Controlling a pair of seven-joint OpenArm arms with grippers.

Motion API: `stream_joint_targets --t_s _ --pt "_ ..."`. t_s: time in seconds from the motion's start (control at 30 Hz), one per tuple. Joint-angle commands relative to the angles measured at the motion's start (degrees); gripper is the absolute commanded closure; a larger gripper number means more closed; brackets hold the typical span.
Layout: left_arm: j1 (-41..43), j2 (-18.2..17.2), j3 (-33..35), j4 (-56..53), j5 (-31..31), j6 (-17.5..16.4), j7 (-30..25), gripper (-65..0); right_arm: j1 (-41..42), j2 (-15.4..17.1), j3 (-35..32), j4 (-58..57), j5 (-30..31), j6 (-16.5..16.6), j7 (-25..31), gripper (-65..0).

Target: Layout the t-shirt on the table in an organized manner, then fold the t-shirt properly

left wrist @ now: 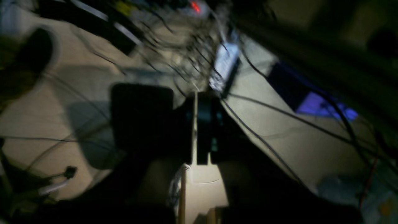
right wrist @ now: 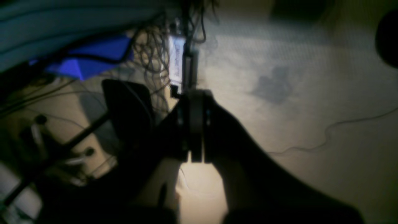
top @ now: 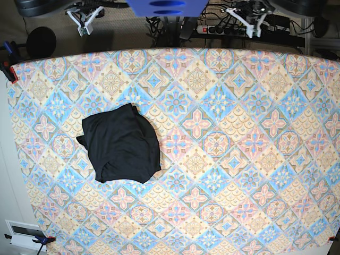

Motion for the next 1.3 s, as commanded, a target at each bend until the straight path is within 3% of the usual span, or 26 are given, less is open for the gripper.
stream_joint_targets --t_s 0.0,0.1,0.23,0.43,0.67,0.93,1.17,1.27 --pt "-1.14 -0.66 1.43 -2.59 0.18 0.14 -1.67 0.0 -1.14 0.36 0.33 -2.36 0.04 0.04 0.52 0.0" --pt "-4.83 -0.66 6.71 -10.67 0.09 0.14 -6.59 0.0 -0.26 0.36 0.33 -10.01 -0.05 0.04 4.21 0.0" --pt "-9.93 -0.57 14.8 -22.1 0.01 0.14 -15.03 0.0 8.36 0.54 0.33 -22.85 -0.23 0.04 11.07 0.0" --pt "-16.79 3.21 23.24 -38.28 0.36 0.14 -25.93 0.0 15.48 0.62 0.33 -41.22 -0.31 -0.14 22.32 0.0" --pt "-22.15 5.93 33.17 -51.64 0.36 0.14 -36.75 0.0 21.9 0.62 0.77 -48.78 -6.2 -0.76 27.77 0.0" --pt "-24.35 6.81 34.49 -53.75 0.36 0.14 -37.62 0.0 28.05 0.27 0.41 -61.0 -11.57 -17.72 37.18 0.0" --pt "-28.39 7.08 34.67 -57.18 0.01 0.14 -37.62 0.0 30.6 -2.01 0.85 -63.11 -11.48 -19.83 38.58 0.0" --pt "-29.01 7.16 34.4 -57.18 -0.08 0.14 -37.62 0.0 30.6 -2.1 0.85 -63.02 -11.39 -22.21 38.58 0.0"
